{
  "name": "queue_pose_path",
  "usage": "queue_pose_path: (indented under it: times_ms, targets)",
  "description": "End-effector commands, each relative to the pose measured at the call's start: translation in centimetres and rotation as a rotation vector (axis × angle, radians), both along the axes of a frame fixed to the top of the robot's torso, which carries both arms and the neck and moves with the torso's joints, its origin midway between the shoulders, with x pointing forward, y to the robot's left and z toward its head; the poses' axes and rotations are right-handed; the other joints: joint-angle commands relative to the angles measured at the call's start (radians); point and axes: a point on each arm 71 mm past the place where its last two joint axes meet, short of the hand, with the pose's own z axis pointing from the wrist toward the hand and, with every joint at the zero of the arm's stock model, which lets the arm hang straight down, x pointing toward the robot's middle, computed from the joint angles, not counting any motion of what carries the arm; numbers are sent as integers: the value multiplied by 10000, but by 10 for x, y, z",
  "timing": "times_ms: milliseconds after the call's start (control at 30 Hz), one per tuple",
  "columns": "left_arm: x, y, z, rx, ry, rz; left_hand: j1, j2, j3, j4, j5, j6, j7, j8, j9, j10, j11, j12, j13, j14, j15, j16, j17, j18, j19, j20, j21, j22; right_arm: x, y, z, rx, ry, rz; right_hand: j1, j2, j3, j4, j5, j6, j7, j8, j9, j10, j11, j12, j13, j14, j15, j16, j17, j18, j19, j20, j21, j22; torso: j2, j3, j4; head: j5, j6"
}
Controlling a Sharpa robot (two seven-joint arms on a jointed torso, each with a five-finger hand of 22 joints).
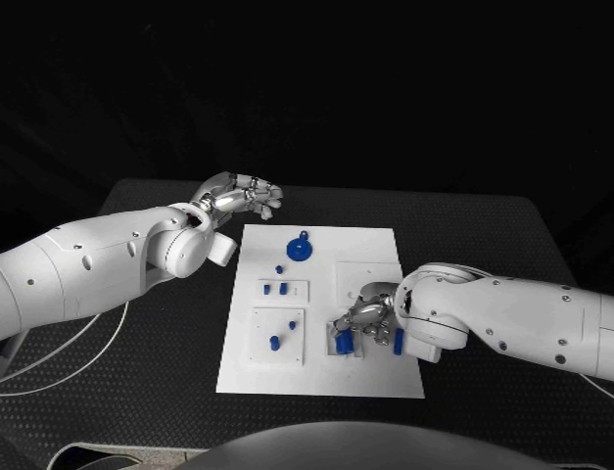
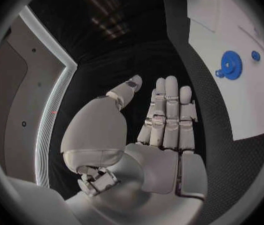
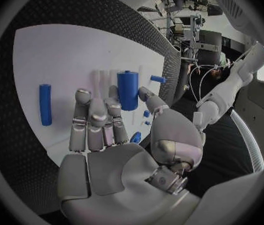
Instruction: Assemble the parts on the task board
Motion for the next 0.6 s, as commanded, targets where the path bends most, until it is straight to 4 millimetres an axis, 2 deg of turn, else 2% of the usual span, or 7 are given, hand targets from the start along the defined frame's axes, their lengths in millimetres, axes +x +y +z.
queue_pose_path:
  times_ms: [33, 600]
  targets:
    - [0, -3, 1, -126, 3, -152, -115, -12, 6, 56, 5, -64, -2, 10, -14, -69, 10, -44, -3, -24, 49, -48, 13, 178, 57, 17, -44, 12, 0, 1, -2, -28, -4, 123, -122, 15, 46, 18, -53, 71, -9, -9, 17, 53, -36, -32, 1, -113, -55, 37, -16, 145, 57, -2, 56, 138, 3, 2, 4, 9, -21]
    - [-1, -3, 1, -127, 39, -182, -121, -22, 8, 65, 1, -82, 3, 7, -19, -74, 13, -46, -2, -29, 54, -62, 22, 179, 53, 22, -55, 19, -1, 1, -6, -159, 235, 240, -178, -48, 54, 15, -117, 41, -1, -37, 23, 16, -29, -69, -12, -138, -51, 48, -48, 145, 34, 0, 51, 134, -3, -5, 1, 40, -77]
